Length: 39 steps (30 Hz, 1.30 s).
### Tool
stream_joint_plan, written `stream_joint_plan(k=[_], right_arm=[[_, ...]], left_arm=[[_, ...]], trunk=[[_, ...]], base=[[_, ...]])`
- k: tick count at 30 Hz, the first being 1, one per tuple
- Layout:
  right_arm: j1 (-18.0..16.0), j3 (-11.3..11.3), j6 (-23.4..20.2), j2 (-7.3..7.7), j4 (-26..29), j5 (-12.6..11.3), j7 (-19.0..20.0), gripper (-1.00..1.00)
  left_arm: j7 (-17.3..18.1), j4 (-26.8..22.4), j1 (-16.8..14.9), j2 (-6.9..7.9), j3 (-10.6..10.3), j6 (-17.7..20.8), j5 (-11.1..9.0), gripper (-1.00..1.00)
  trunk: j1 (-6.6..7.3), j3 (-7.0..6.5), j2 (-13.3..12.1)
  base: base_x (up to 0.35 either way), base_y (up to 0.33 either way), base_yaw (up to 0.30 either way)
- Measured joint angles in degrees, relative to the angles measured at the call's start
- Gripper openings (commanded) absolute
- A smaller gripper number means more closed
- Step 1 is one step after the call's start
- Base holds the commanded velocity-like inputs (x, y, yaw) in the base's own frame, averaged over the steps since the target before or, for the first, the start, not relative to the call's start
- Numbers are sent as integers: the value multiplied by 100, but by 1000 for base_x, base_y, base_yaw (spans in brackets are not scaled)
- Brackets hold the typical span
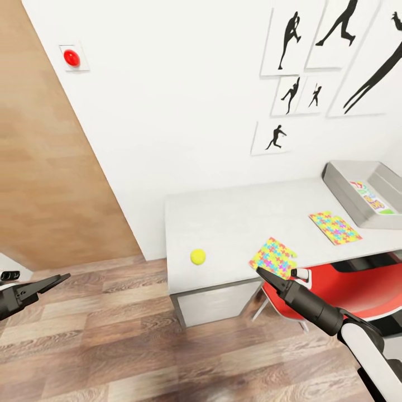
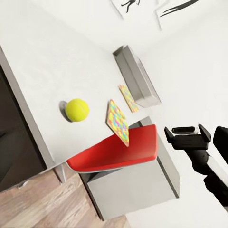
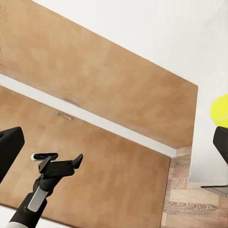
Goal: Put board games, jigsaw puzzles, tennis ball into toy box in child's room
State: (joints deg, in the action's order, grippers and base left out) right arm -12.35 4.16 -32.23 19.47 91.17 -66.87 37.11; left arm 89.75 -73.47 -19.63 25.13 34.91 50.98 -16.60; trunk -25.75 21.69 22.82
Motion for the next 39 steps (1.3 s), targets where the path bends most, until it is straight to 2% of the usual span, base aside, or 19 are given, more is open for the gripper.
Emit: stream_joint_plan(k=[33, 39], right_arm=[[0, 2, 3, -8, -4, 2, 0, 100], [0, 2, 3, -8, -4, 96, 0, 100]], left_arm=[[0, 0, 0, -1, -27, -4, 1, 100], [0, 0, 1, 0, -22, -3, 1, 100]], trunk=[[0, -312, 0], [0, -369, 0]], base=[[0, 0, 0], [0, 0, 0]])
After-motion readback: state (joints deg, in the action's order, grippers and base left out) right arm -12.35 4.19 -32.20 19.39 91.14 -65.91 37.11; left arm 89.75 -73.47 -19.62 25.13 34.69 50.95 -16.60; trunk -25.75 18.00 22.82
